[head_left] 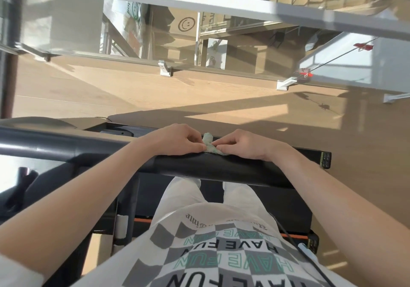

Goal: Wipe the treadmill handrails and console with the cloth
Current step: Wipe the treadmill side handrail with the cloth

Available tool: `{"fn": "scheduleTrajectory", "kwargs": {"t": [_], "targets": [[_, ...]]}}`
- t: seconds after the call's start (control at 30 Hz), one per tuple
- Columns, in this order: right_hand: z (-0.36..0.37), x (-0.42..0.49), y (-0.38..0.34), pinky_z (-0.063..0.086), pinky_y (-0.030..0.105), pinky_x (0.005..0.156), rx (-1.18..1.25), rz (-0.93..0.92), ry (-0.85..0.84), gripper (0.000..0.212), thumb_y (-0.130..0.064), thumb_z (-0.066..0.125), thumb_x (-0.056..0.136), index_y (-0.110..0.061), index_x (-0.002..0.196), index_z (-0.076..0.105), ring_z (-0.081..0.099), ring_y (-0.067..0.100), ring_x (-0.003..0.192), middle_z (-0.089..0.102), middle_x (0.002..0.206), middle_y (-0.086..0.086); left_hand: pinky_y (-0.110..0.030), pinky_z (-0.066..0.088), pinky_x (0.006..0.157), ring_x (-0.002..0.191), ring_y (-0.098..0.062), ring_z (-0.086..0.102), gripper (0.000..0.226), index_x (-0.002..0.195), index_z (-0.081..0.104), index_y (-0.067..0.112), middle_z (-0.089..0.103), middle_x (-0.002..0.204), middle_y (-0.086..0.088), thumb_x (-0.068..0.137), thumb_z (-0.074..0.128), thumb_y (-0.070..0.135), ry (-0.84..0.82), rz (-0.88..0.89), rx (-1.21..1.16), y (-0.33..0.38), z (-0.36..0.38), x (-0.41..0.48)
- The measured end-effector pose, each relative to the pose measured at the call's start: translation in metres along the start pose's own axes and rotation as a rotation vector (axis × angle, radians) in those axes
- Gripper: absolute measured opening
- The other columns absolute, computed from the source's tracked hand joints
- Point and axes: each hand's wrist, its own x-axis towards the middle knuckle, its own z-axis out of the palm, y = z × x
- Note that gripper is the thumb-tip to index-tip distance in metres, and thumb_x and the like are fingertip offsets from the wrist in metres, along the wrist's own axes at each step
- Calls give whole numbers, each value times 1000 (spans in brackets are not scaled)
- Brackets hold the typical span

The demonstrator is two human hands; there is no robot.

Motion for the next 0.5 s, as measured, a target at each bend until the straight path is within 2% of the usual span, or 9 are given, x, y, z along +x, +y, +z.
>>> {"fn": "scheduleTrajectory", "kwargs": {"t": [0.07, 0.17, 0.27, 0.43, 0.5], "targets": [[6, 11, -11, 47, 41, 105, 6, -9, -9, 27, -41, 50, 100, -52, 115, 69, 65, 19, 108, 73, 112, -8, -38, 53, 93, 94, -6, 65, 25, 94, 73, 39, 71, 93, 17, 94, 55, 57, 33, -11, 12, -13, -3, -8], [11, 23, -25, 46, 33, 104, 13, 9, -6, 28, -40, 52, 100, -51, 120, 68, 63, 8, 107, 70, 115, -20, -41, 52, 94, 97, -10, 64, 28, 93, 72, 40, 71, 96, 18, 92, 54, 61, 70, -41, 74, -26, -10, -19], [17, 34, -42, 44, 25, 95, -2, 2, -26, 29, -43, 50, 100, -51, 124, 66, 60, 0, 104, 67, 118, -26, -41, 51, 96, 102, -12, 63, 26, 92, 72, 43, 66, 97, 25, 91, 54, 62, 74, -73, 104, -40, -22, -29], [29, 60, -78, 37, 16, 86, -59, -79, -50, 33, -43, 49, 102, -44, 132, 63, 57, -8, 99, 65, 119, -22, -43, 49, 99, 103, -14, 61, 24, 90, 71, 47, 62, 100, 22, 89, 53, 64, 100, -151, 147, -69, -43, -51], [33, 68, -90, 36, 12, 82, -59, -82, -50, 34, -42, 50, 102, -42, 134, 62, 56, -7, 97, 65, 118, -19, -41, 49, 95, 101, -12, 62, 25, 90, 71, 47, 64, 99, 25, 89, 53, 64, 127, -174, 147, -79, -47, -60]]}}
